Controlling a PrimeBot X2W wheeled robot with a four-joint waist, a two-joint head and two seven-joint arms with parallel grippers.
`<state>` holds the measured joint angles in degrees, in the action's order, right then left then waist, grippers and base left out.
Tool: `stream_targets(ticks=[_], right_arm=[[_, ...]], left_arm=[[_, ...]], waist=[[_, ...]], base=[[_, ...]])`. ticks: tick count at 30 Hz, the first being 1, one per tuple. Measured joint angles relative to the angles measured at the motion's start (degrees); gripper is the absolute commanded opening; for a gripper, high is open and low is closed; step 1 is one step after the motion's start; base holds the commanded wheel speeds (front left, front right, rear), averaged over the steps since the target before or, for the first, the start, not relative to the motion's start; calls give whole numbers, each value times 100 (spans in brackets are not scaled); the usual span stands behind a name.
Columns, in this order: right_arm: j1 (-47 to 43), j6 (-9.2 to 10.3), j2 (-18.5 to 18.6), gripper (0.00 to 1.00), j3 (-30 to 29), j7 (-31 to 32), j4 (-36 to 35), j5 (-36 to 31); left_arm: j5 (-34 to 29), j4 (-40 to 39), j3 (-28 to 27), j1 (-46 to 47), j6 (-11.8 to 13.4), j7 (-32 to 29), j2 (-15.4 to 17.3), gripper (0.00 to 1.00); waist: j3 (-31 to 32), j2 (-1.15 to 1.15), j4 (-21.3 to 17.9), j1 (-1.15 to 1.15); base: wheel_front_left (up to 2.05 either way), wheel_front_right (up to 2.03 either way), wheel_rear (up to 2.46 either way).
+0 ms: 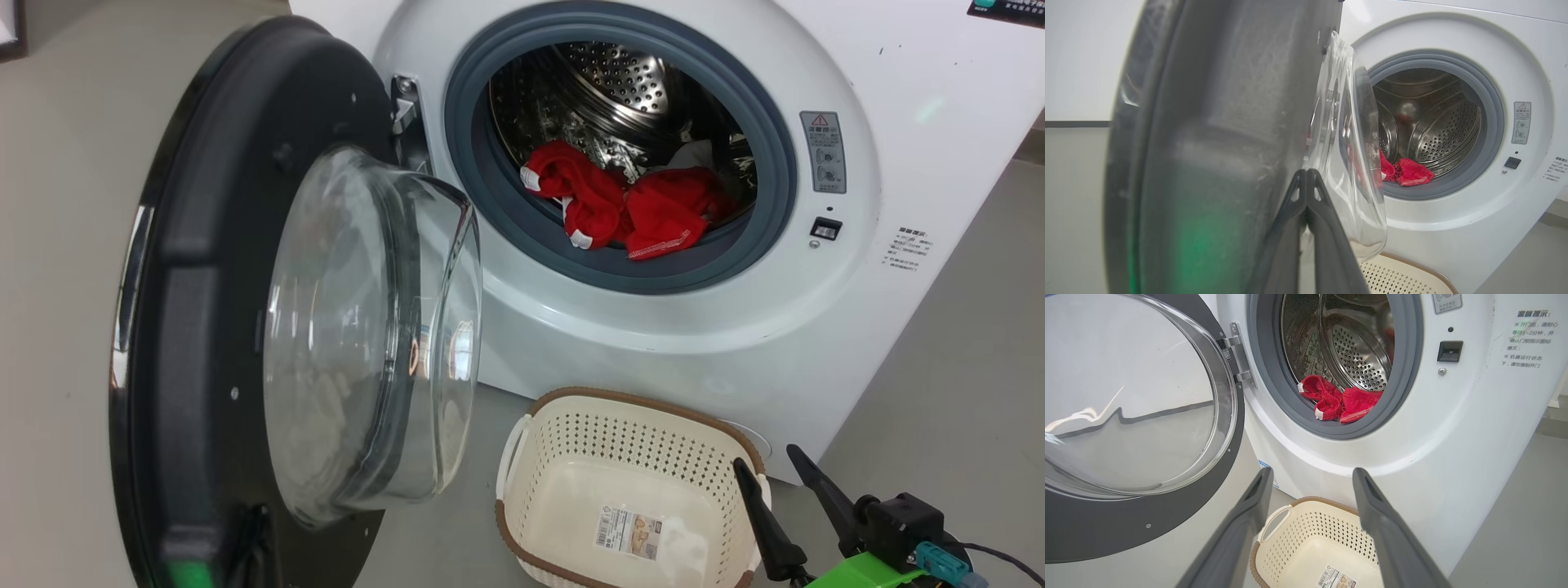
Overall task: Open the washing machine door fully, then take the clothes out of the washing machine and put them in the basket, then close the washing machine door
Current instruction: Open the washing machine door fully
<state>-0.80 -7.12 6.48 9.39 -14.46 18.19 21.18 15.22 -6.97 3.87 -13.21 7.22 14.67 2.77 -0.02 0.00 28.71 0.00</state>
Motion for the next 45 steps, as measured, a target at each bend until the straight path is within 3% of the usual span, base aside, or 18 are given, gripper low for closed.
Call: stream_targets(ticks=[22, 45], right_arm=[[-1, 0, -21, 100, -118, 0, -18, -1], [-2, 0, -24, 100, -112, 0, -33, 0]], left_arm=[[-3, 177, -581, 25, 8, 2, 1, 0], [144, 175, -1021, 23, 196, -56, 182, 0]], waist=[[-20, 0, -8, 0], [25, 0, -13, 0]], base=[[0, 0, 0], [0, 0, 0]])
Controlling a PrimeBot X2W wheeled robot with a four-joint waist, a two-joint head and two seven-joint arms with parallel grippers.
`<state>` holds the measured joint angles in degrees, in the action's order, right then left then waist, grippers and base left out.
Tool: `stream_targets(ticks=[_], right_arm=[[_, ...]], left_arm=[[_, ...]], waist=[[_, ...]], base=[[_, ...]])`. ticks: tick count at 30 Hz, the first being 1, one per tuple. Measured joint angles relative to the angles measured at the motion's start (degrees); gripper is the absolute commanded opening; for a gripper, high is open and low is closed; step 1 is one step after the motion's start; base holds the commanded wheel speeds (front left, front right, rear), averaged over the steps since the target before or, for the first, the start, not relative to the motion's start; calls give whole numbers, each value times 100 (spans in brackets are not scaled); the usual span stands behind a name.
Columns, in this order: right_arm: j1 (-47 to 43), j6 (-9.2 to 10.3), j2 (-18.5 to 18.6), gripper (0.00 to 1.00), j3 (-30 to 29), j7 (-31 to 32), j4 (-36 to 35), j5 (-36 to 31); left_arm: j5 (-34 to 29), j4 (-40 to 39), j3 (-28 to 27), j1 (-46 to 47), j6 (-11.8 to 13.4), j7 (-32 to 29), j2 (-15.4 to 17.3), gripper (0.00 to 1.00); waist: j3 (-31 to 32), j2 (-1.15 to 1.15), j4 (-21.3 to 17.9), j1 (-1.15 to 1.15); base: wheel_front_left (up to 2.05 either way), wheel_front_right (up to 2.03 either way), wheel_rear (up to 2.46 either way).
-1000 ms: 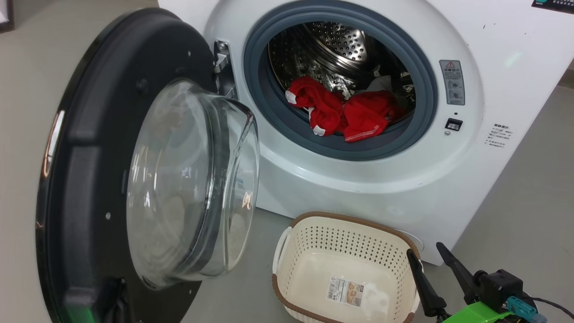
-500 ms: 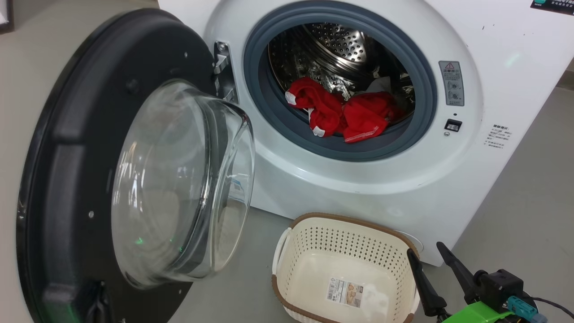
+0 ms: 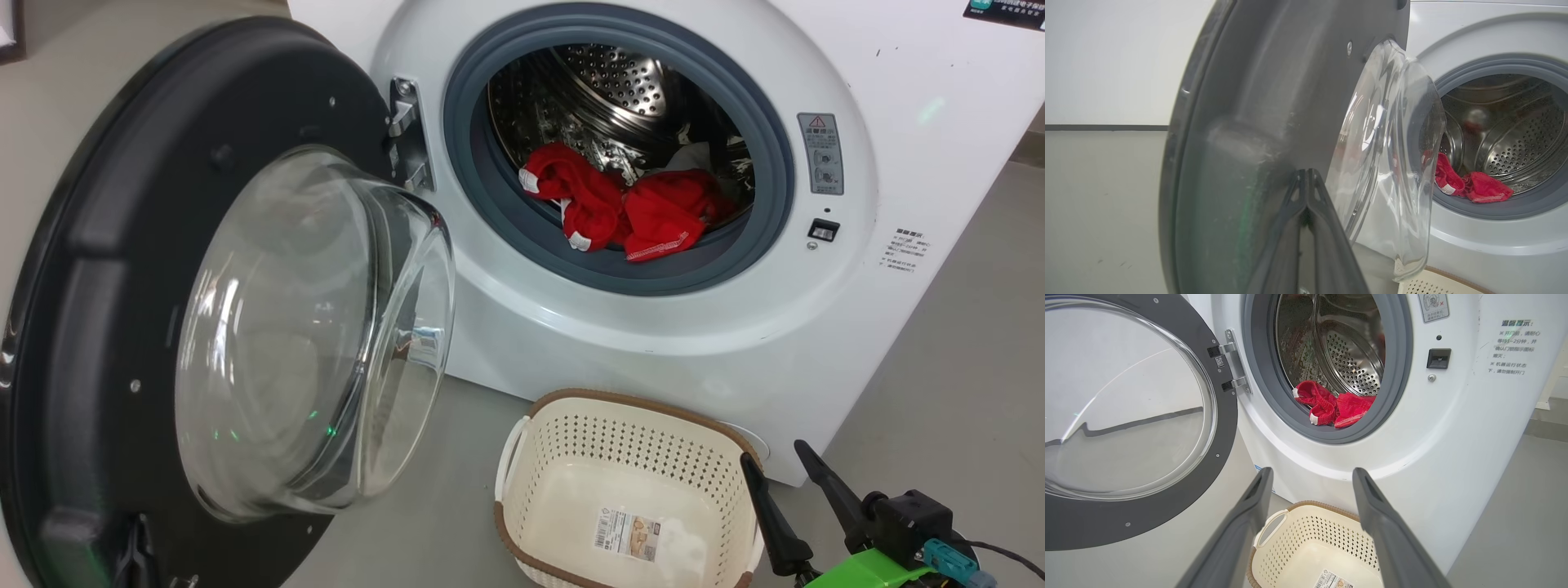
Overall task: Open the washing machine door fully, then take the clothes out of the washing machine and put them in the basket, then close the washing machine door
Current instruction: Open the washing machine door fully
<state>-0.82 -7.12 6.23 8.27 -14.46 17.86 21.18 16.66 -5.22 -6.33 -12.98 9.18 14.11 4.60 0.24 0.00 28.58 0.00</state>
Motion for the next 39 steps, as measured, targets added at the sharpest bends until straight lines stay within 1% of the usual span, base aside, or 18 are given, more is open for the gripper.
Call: stream_targets(ticks=[19, 28, 39], right_arm=[[-4, 0, -59, 100, -13, 0, -13, -1], [-5, 0, -63, 100, -41, 0, -33, -1], [-5, 0, -62, 100, -59, 0, -40, -1]], left_arm=[[175, 19, -318, 51, 244, -177, 189, 0], [269, 203, -481, 285, 274, -199, 357, 0], [414, 544, -612, 510, 289, -186, 461, 0]], waist=[[-31, 0, 4, 0], [-53, 0, 8, 0], [-98, 0, 16, 0]], base=[[0, 0, 0], [0, 0, 0], [0, 0, 0]])
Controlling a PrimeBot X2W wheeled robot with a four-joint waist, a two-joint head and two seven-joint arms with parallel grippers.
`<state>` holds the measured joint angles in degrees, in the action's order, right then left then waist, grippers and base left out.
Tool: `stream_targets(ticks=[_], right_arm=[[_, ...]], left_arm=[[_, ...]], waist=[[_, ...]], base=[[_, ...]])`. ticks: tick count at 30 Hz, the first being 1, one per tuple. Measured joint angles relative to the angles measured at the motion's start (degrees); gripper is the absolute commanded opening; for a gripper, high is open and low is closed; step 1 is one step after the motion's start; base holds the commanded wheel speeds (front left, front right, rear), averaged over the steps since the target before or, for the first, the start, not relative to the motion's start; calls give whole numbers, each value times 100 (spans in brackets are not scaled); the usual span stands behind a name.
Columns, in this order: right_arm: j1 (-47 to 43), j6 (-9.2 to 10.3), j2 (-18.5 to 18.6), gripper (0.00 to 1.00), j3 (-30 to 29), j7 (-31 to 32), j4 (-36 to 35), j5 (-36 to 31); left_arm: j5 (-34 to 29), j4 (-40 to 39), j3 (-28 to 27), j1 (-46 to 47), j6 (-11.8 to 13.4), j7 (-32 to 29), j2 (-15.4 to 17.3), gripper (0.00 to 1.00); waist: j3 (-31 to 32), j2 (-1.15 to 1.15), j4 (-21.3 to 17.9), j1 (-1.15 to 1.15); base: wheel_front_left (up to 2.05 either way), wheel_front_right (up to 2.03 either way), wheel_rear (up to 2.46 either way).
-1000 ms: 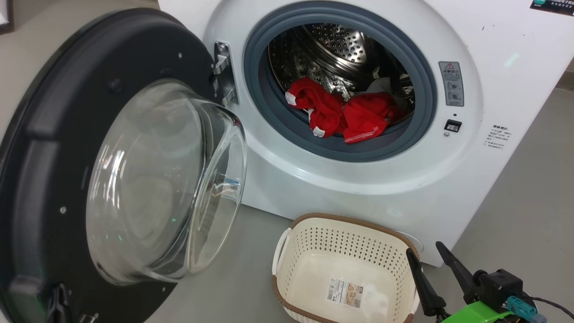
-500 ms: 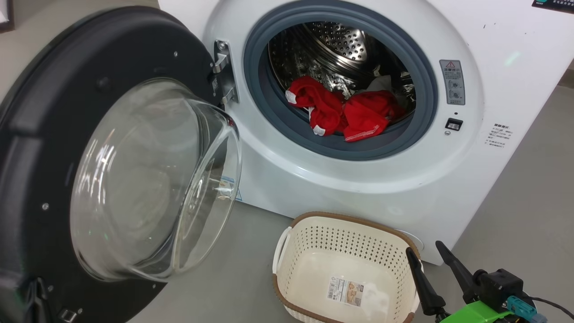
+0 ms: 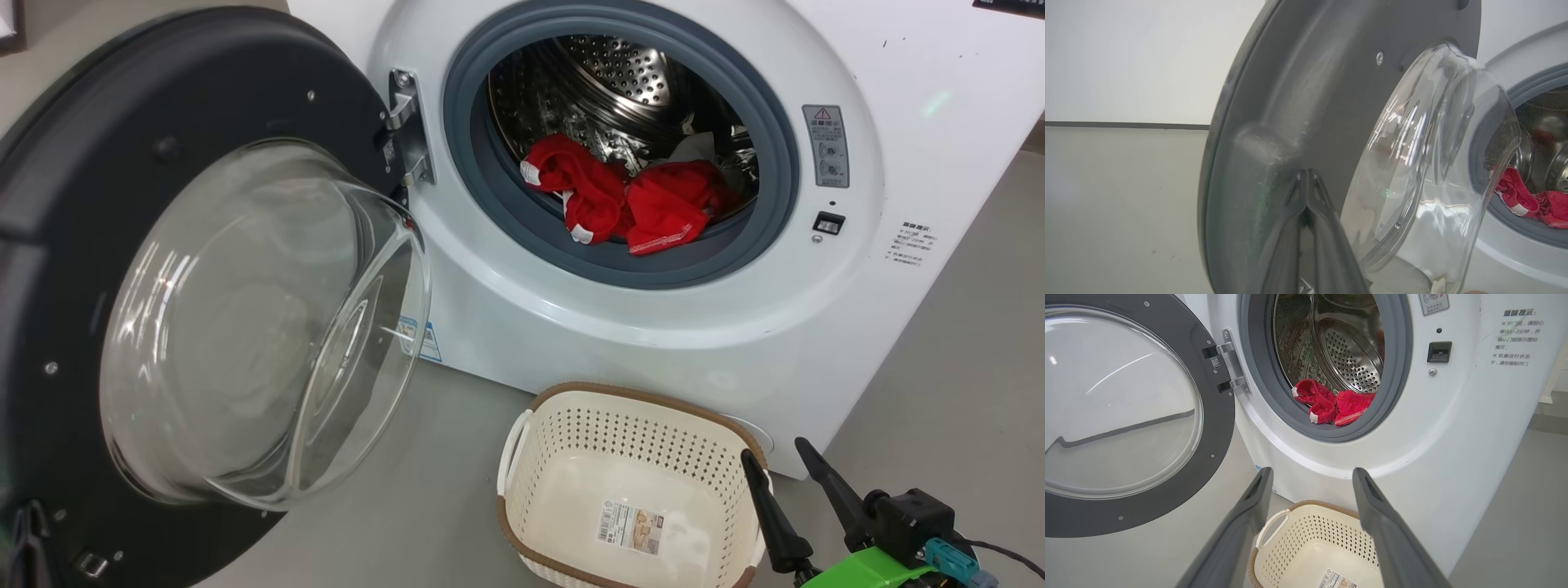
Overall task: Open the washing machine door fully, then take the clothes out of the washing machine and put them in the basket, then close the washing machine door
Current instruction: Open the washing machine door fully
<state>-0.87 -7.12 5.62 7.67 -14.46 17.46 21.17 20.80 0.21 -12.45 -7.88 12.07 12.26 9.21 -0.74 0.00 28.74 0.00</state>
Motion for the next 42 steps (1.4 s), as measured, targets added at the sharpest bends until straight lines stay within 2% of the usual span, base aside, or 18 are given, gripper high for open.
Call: stream_targets(ticks=[9, 24, 33, 42], right_arm=[[0, 0, 0, 100, -14, 0, -1, -1], [-1, 0, 20, 100, -140, 0, -33, -1], [-10, 0, 21, 100, -165, 0, -65, -10], [-12, 0, 44, 100, -159, 0, -85, -18]], left_arm=[[57, 388, -75, 260, -13, 53, 114, 0], [97, 1510, -174, 1183, -211, 176, 482, 0], [88, 2245, -285, 1685, -413, 205, 661, 0], [-81, 2699, -650, 2057, -601, 205, 810, 0]], waist=[[-1, 0, -11, 0], [-66, 0, -38, 0], [-72, 0, -78, 0], [-136, 0, -222, 0]], base=[[0, 0, 0], [0, 0, 0], [0, 0, 0], [0, 0, 0]])
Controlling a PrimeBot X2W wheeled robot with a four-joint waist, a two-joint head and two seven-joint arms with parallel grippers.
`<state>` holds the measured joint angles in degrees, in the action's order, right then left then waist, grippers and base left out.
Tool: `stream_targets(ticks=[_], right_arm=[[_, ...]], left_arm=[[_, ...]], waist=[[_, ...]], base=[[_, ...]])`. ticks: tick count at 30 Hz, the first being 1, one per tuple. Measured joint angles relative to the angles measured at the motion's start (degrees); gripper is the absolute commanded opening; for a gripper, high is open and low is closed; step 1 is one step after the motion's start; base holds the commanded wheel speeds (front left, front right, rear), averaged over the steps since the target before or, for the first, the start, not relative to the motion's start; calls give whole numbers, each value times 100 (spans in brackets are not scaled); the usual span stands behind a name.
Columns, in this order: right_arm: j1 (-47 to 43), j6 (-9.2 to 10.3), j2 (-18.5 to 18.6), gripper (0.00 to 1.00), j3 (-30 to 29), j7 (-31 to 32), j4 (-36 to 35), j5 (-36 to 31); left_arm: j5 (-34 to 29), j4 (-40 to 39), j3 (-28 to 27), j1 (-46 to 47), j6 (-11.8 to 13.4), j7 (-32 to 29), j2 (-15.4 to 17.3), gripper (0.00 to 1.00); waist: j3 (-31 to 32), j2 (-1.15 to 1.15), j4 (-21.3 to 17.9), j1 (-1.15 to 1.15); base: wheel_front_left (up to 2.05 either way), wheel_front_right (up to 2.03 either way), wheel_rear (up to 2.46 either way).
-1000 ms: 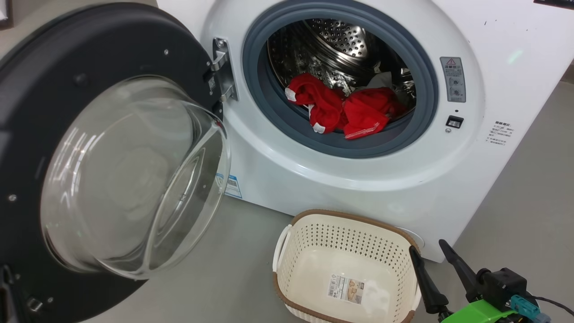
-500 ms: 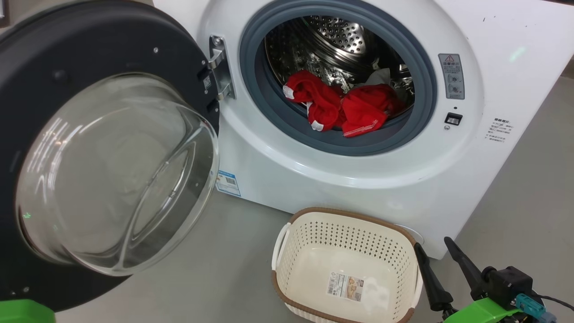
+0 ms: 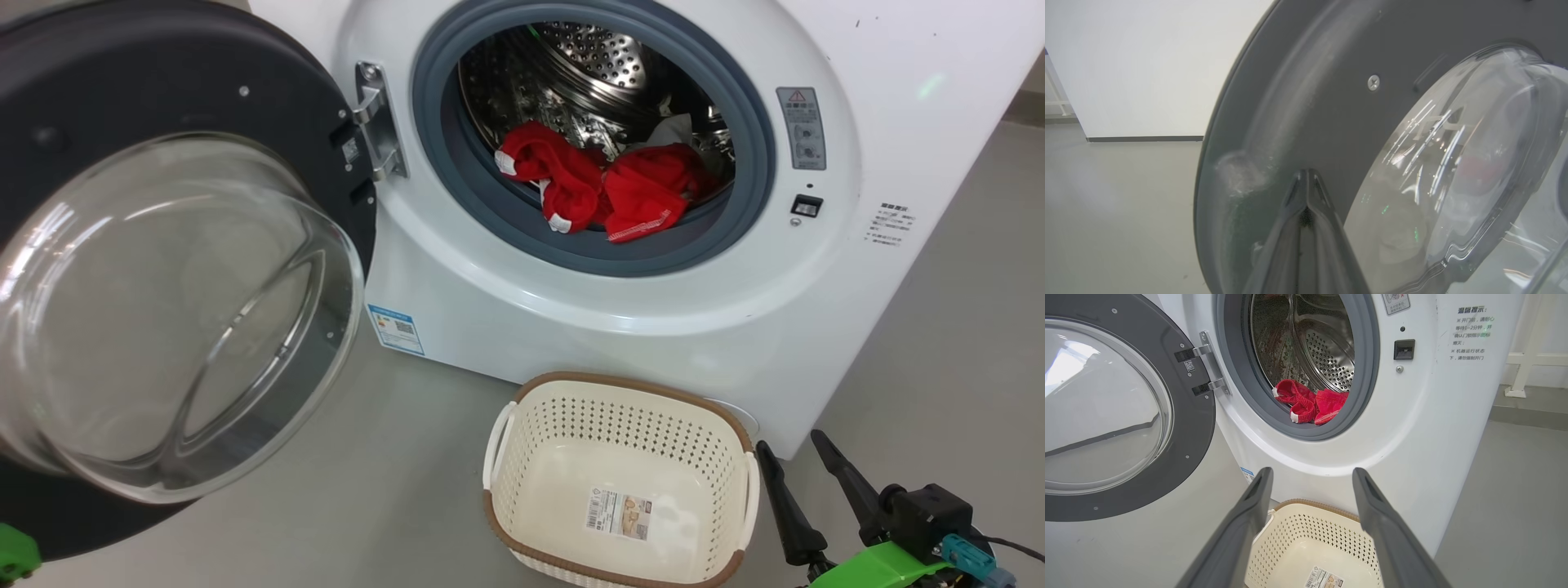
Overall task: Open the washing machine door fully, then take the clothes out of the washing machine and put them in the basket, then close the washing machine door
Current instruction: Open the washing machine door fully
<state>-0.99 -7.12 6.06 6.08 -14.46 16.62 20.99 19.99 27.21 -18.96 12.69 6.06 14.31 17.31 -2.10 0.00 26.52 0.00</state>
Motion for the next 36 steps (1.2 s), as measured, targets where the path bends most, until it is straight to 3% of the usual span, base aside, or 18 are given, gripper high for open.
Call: stream_targets(ticks=[7, 23, 30, 36], right_arm=[[1, 0, 47, 100, 2, 0, -11, -9], [4, 0, 75, 100, -2, 0, -15, -24], [4, 0, 60, 100, -3, 0, -35, -24], [-11, 0, 34, 100, -54, 0, -82, -22]], left_arm=[[-159, 442, -301, 303, -258, 0, 62, 0], [-590, 992, -775, 678, -568, 25, 121, 0], [-691, 638, -914, 449, -870, 25, -192, 0], [-825, -165, -1014, -247, -1106, 25, -711, 0]], waist=[[-82, 0, -101, 0], [-128, 0, -216, 0], [-17, 0, -264, 0], [119, 0, -363, 0]], base=[[0, 0, 0], [0, 0, 0], [0, 0, 0], [0, 0, 0]])
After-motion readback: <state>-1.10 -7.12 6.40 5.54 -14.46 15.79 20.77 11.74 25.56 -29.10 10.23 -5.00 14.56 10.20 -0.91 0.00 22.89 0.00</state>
